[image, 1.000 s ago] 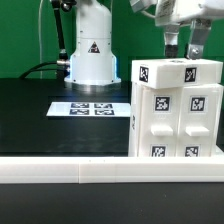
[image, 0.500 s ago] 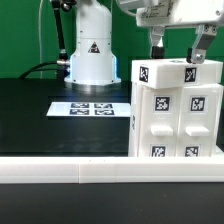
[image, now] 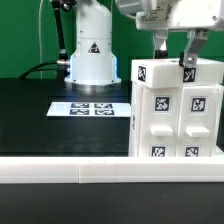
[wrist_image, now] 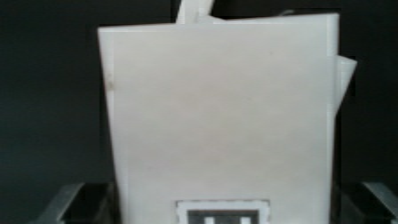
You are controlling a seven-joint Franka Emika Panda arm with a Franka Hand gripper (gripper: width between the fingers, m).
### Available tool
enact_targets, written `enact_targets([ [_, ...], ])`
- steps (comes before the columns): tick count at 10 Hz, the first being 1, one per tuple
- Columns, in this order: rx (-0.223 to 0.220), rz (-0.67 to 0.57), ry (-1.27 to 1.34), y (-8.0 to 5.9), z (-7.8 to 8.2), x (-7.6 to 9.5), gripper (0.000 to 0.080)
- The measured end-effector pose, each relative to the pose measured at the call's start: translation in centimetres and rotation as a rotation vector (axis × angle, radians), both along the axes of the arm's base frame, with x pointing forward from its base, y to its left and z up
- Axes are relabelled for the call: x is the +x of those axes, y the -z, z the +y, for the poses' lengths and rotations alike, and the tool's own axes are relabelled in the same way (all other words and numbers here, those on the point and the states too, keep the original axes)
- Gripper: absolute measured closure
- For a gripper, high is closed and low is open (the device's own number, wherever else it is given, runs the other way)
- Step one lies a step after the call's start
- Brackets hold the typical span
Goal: Assemble cabinet
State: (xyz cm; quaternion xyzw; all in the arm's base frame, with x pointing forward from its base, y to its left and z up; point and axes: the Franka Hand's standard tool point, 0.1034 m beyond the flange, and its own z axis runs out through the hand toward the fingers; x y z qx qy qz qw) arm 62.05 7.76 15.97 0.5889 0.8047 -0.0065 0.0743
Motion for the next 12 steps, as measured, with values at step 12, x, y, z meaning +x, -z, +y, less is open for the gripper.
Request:
enact_targets([
  [12, 0.039, -0.022, 0.444, 0.0, -1.1, -0.5, 0.0242],
])
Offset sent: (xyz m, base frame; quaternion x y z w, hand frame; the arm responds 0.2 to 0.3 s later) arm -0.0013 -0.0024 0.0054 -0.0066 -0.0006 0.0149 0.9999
